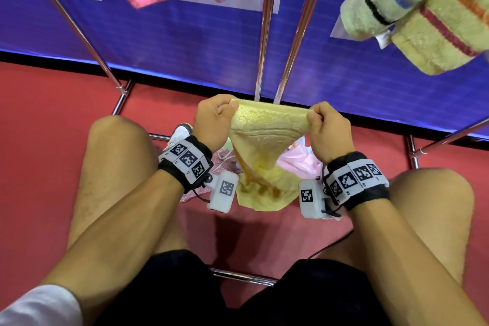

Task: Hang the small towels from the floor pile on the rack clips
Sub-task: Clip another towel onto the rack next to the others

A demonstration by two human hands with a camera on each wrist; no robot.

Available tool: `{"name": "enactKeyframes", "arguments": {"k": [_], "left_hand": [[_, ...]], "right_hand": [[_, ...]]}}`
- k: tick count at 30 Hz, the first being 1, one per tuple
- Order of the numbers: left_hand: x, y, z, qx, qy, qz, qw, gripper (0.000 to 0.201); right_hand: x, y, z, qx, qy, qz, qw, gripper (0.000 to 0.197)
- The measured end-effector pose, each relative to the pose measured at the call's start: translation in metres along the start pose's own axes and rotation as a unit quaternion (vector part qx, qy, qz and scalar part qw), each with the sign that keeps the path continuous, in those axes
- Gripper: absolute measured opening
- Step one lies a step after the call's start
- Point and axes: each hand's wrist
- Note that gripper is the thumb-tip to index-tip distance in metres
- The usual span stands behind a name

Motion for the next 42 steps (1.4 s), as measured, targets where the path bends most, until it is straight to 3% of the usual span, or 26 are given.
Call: {"name": "enactKeyframes", "arguments": {"k": [6, 10, 15, 21, 26, 29, 36, 42], "left_hand": [[-0.003, -0.004, -0.003, 0.007, -0.014, 0.005, 1.0, 0.013], [-0.006, 0.003, -0.004, 0.036, -0.008, 0.042, 0.998, 0.008], [-0.013, -0.002, -0.01, 0.043, 0.027, 0.063, 0.997, 0.006], [-0.022, -0.009, -0.017, -0.038, 0.091, 0.064, 0.993, 0.015], [-0.029, -0.015, -0.021, -0.09, 0.142, 0.058, 0.984, 0.007], [-0.029, -0.017, -0.022, -0.117, 0.162, 0.062, 0.978, 0.019], [-0.03, -0.02, -0.022, -0.131, 0.199, 0.073, 0.968, 0.021], [-0.022, -0.004, -0.02, -0.058, 0.109, 0.024, 0.992, 0.016]], "right_hand": [[-0.002, 0.003, 0.0, 0.015, -0.049, -0.006, 0.999, 0.011], [-0.005, 0.002, -0.003, 0.066, -0.007, 0.009, 0.998, 0.018], [-0.003, 0.004, -0.008, 0.154, 0.064, -0.023, 0.986, 0.028], [-0.018, 0.014, -0.02, 0.158, 0.145, 0.007, 0.977, 0.043], [-0.019, 0.013, -0.02, 0.053, 0.134, 0.084, 0.986, 0.024], [-0.016, 0.01, -0.019, 0.049, 0.116, 0.116, 0.985, 0.019], [-0.014, 0.008, -0.021, 0.046, 0.076, 0.149, 0.985, 0.015], [-0.018, 0.014, -0.019, 0.017, 0.091, 0.185, 0.979, 0.008]]}}
Point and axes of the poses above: each hand's wrist, its own x-axis towards the middle knuckle, its own z-axis out of the back of the hand, y = z × x, and after that the axes turned 10 degrees about -z, right-handed
